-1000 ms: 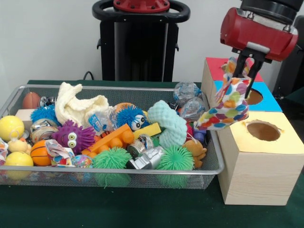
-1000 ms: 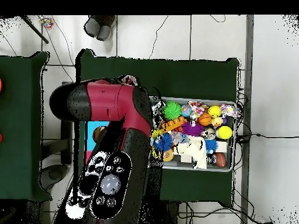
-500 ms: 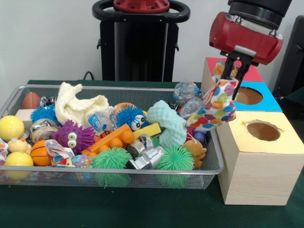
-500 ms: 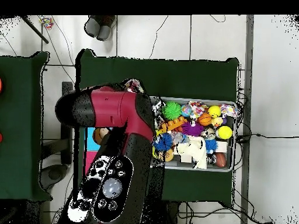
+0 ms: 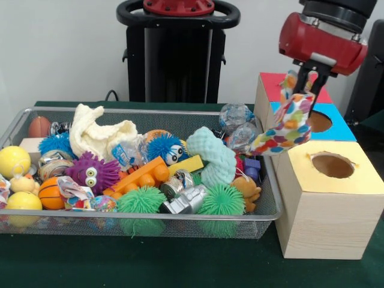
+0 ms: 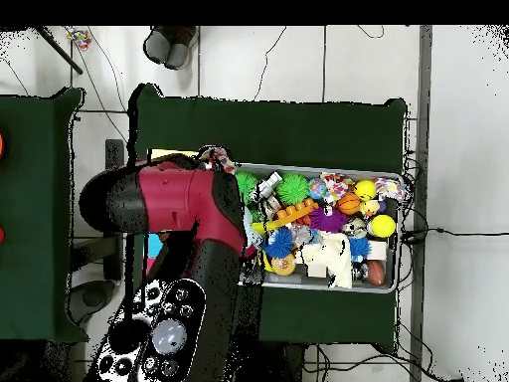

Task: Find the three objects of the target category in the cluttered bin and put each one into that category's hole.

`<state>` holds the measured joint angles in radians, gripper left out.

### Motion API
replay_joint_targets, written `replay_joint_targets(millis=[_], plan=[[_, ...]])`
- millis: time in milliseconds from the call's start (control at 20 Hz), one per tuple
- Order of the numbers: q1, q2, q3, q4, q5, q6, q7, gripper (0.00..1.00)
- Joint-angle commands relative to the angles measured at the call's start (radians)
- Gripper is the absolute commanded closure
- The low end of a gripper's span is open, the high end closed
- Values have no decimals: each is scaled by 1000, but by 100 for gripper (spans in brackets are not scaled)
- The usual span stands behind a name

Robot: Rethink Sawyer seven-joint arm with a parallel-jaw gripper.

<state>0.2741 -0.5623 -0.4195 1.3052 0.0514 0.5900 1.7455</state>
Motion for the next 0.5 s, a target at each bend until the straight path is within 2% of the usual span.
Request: replay_joint_targets(millis=[50, 300, 500], plan=[[44, 12, 119, 150, 51, 48, 221, 100], [36, 15, 147, 184, 85, 6, 212, 100], [19, 25, 165, 179, 101, 36, 183, 100]])
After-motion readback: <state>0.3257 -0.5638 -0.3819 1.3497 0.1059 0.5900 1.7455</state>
